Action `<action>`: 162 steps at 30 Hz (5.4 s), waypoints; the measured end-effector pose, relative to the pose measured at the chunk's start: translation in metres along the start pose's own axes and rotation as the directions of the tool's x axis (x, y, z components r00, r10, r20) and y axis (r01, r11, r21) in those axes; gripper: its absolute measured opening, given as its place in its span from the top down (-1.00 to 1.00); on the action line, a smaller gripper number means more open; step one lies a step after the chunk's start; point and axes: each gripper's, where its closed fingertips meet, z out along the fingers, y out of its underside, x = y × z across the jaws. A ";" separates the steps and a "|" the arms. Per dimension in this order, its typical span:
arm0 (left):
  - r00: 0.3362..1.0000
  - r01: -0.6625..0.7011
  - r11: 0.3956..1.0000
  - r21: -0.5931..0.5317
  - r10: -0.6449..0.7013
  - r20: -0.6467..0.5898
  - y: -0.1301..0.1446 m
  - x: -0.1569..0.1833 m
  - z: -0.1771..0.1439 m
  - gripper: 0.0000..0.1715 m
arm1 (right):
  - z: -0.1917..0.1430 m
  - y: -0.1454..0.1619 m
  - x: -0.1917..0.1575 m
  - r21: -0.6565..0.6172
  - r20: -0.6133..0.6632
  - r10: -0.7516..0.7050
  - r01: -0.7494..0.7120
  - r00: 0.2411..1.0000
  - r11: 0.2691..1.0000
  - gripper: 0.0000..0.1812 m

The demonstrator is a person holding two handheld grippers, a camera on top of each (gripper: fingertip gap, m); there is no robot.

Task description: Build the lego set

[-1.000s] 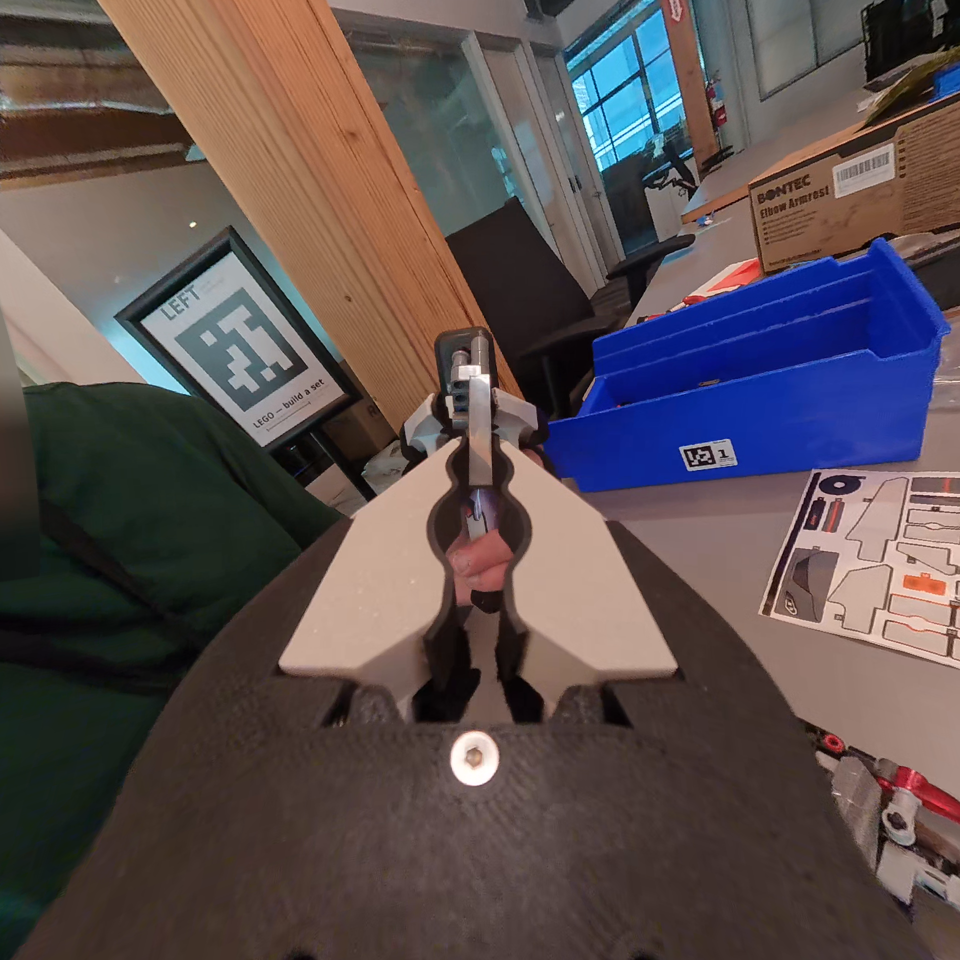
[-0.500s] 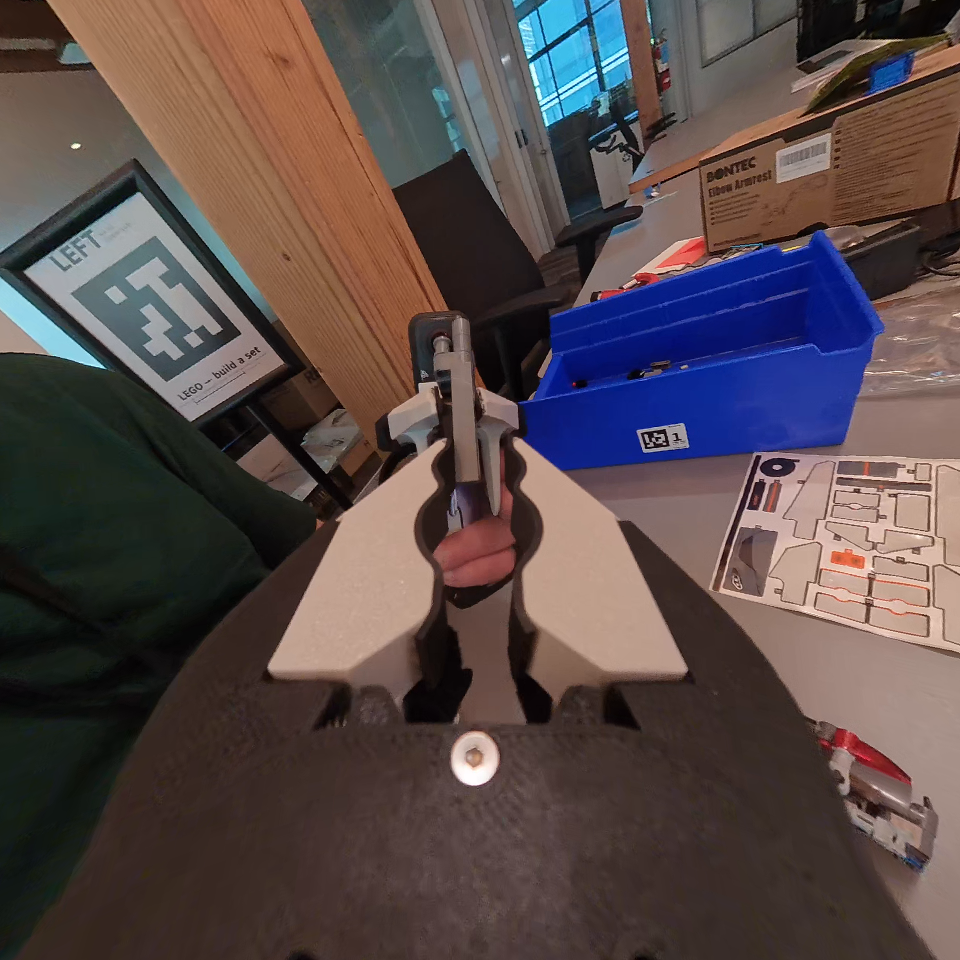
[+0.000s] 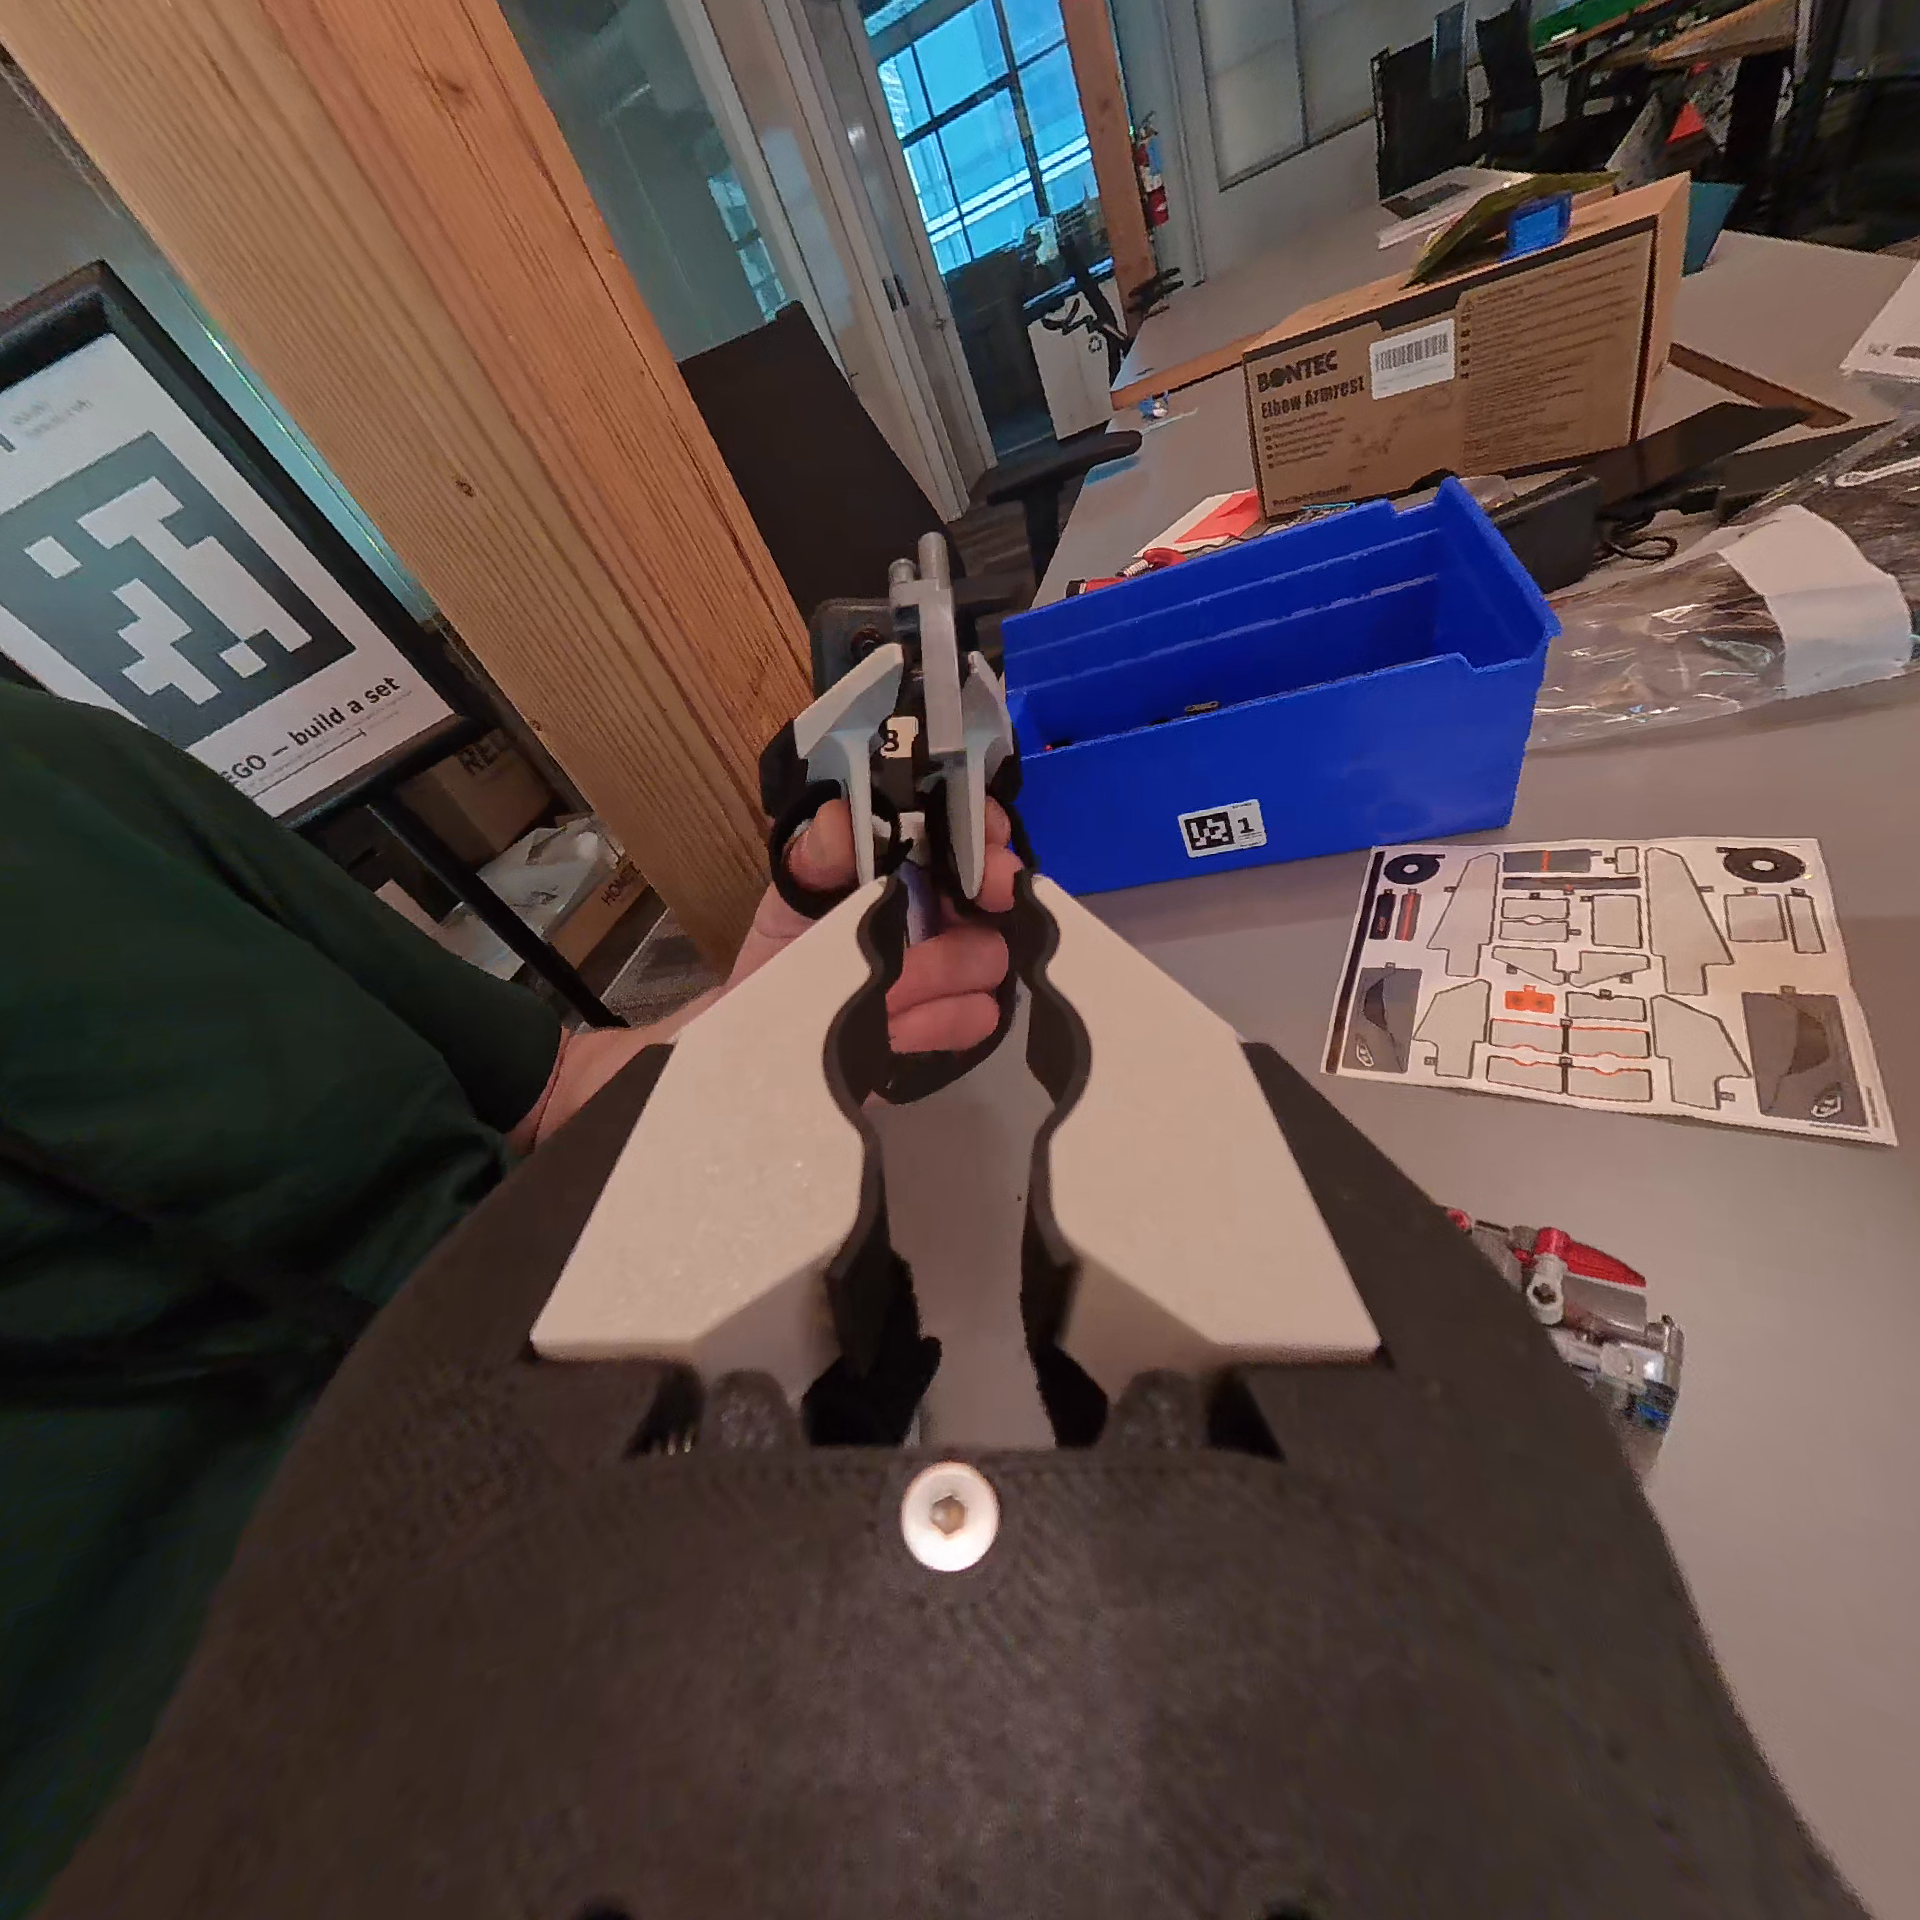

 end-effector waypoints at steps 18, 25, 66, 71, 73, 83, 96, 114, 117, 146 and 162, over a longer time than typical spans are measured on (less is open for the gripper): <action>1.000 0.026 0.998 0.049 -0.026 -0.001 -0.014 -0.003 -0.012 0.89 | -0.002 0.047 -0.022 -0.203 -0.071 -0.129 0.112 0.989 0.973 0.69; 0.999 0.038 0.998 0.042 -0.038 0.000 -0.010 -0.006 -0.012 0.89 | 0.015 0.116 -0.038 -0.429 -0.040 -0.214 0.177 0.976 0.886 0.61; 0.998 0.066 0.997 0.042 -0.066 0.004 -0.008 -0.013 -0.020 0.90 | -0.007 0.212 -0.027 -0.652 -0.171 -0.284 0.108 0.943 0.751 0.60; 0.998 0.060 0.998 0.033 -0.061 0.006 -0.005 -0.013 -0.019 0.90 | -0.003 0.222 -0.019 -0.711 -0.182 -0.343 0.117 0.922 0.693 0.70; 0.999 0.051 0.998 0.026 -0.051 0.012 -0.004 -0.014 -0.019 0.90 | -0.001 0.227 -0.016 -0.747 -0.168 -0.383 0.137 0.908 0.651 0.77; 1.000 0.011 1.000 0.012 -0.011 0.021 -0.005 -0.015 -0.022 0.90 | 0.008 0.209 -0.016 -0.708 -0.160 -0.360 0.147 0.919 0.691 0.85; 0.989 -0.104 0.992 -0.071 0.111 0.101 0.005 -0.023 -0.023 0.90 | 0.002 0.074 -0.014 -0.327 -0.244 -0.252 0.165 0.936 0.930 0.85; 0.999 0.025 0.990 -0.136 -0.019 0.048 0.025 -0.021 -0.012 0.90 | 0.026 0.015 0.019 -0.128 -0.278 -0.237 0.209 0.931 0.970 0.86; 0.999 0.051 0.989 -0.136 -0.049 0.022 0.029 -0.018 -0.010 0.91 | 0.028 0.018 0.025 -0.143 -0.295 -0.231 0.196 0.927 0.970 0.86; 0.994 0.040 0.995 -0.087 -0.031 0.104 0.027 -0.025 -0.010 0.87 | 0.046 0.024 0.026 -0.075 -0.300 -0.126 0.108 0.946 0.991 0.86; 0.991 0.116 0.983 -0.143 -0.106 0.076 0.039 -0.023 -0.012 0.78 | 0.053 0.026 0.029 -0.079 -0.293 -0.102 0.082 0.951 0.994 0.86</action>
